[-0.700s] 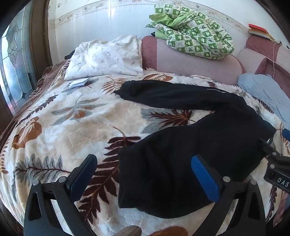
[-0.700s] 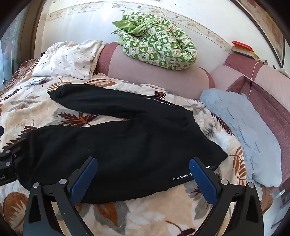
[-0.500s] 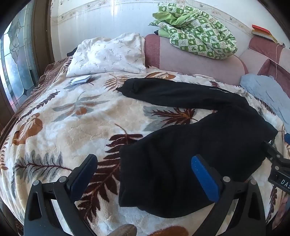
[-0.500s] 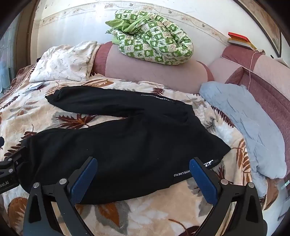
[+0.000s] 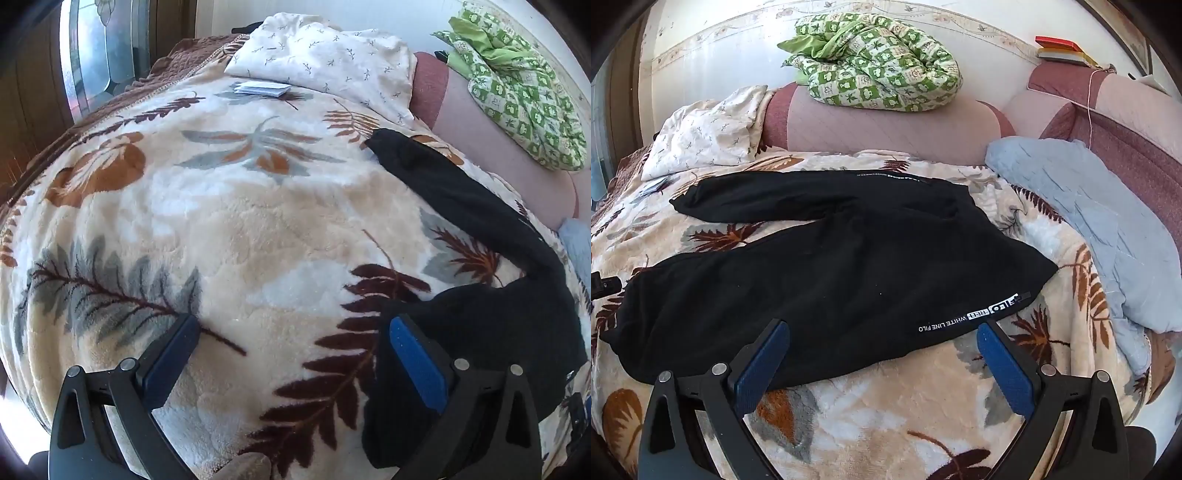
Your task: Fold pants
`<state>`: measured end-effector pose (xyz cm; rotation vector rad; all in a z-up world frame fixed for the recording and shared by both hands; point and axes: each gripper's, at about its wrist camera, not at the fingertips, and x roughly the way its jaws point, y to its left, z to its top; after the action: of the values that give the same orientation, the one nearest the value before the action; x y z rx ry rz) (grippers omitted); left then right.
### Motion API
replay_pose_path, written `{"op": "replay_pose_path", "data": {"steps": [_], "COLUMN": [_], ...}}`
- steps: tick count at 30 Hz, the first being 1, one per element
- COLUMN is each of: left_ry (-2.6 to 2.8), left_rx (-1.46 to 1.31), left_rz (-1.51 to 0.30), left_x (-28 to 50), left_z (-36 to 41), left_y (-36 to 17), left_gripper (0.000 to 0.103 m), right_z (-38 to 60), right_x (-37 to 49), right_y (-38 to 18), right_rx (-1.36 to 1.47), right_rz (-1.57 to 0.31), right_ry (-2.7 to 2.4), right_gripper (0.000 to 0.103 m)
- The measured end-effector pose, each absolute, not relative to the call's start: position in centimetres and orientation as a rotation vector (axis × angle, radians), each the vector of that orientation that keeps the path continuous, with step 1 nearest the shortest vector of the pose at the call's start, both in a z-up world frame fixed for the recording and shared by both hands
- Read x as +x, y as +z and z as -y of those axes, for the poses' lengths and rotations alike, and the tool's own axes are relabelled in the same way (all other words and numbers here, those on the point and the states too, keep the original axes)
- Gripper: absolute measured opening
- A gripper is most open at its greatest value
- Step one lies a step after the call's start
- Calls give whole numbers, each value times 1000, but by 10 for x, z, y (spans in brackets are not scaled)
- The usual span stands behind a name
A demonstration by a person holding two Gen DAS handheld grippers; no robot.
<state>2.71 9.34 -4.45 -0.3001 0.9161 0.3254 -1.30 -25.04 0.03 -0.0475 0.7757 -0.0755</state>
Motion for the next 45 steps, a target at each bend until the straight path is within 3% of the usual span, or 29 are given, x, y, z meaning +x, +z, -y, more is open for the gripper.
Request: {"op": "replay_pose_path", "data": {"steps": [11, 12, 14, 18, 19, 21, 23, 25, 26, 27, 34, 37, 42, 45], "left_ry": [327, 322, 278, 132, 95, 63, 70, 100, 100, 88, 115, 100, 67, 98], "left_rx": [-205, -227, -304, -369, -368, -336, -280, -211, -179, -166, -197, -253, -287, -244], "left_rz": [-948, -937, -889, -840, -857, -905, -974, -967, -970, -977, -996, -1020, -944, -882], "left_x": [26, 22, 12, 5, 9, 19, 31, 31, 29, 28, 27, 26, 11, 15], "left_z": [-82, -83, -85, -69, -62, -47, -32, -24, -21, -20, -45, -52, -68, -77], "left_y": [-53, -48, -35, -20, -21, -28, -42, -46, -44, -42, -35, -37, -9, 18], "left_gripper": [103, 101, 84, 84, 80, 60, 34, 28, 17, 14, 14, 24, 27, 43], "right_z": [262, 263, 266, 271, 271, 271, 270, 271, 271, 272, 282, 288, 308, 321], "right_x": [-25, -25, -25, -25, -25, -26, -28, -31, -32, -33, -33, -31, -16, 0], "right_y": [-6, -7, -8, -10, -11, -11, -10, -6, -4, -2, 1, 4, 18, 31], "right_rx": [-78, -79, -71, -54, -52, -50, -56, -66, -73, -81, -89, -70, -42, -50], "right_rz": [-720, -719, -721, -723, -726, -726, -721, -708, -702, -695, -698, -702, -708, -689], "right_ry": [-75, -76, -72, -69, -67, -64, -62, -69, -75, -85, -116, -111, -111, -111], "right_gripper": [103, 103, 103, 103, 103, 103, 103, 103, 103, 103, 103, 103, 103, 103]}}
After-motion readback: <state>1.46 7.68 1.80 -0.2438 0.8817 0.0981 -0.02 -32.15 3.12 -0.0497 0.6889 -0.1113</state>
